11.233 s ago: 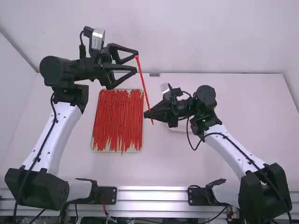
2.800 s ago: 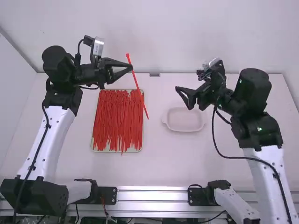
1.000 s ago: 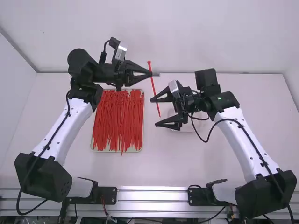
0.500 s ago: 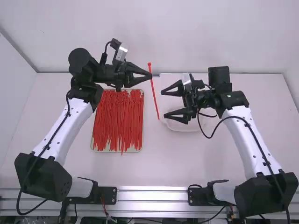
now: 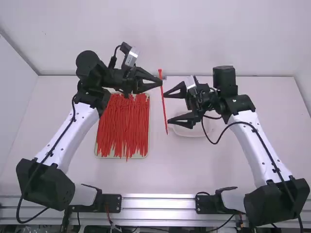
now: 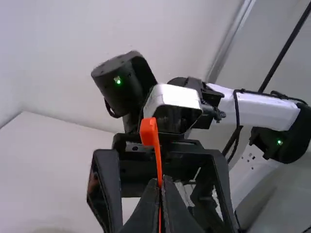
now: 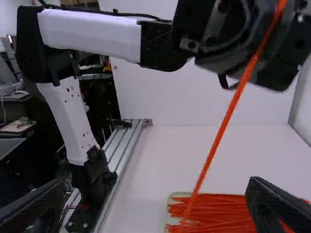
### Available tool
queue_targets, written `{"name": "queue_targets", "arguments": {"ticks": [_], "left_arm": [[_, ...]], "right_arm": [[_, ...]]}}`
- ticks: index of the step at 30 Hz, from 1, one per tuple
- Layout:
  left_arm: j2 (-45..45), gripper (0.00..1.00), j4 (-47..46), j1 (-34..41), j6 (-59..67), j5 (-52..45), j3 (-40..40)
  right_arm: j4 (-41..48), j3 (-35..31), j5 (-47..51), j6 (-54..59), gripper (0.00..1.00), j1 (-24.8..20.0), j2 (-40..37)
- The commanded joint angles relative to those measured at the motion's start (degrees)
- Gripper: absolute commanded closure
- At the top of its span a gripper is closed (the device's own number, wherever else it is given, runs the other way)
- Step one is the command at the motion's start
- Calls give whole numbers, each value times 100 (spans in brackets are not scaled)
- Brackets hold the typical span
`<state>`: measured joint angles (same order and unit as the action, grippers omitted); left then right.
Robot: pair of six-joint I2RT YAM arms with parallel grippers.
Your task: Fasten the cable tie
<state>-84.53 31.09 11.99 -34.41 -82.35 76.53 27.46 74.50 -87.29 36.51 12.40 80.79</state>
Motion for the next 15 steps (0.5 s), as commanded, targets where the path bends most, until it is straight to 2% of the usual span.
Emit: {"name": "queue_targets", "arguments": {"ticks": [1,7,10,15], "left_arm": [[9,99,-173,70,402,-72,-7],[9,98,-868,76,1005,-59,-7],[9,99,-815,79,1001,-61,-4],[9,99,-514,76,800,-57,-7]], "right_arm": [[-343,-33,-125,-697,2,15,22],[-1429,-33,-118,-1725,3,-2,22],[-1786,-33,-44,-2087,6,-2,22],[-1810,-33,214,-2190,8,90,22]]}}
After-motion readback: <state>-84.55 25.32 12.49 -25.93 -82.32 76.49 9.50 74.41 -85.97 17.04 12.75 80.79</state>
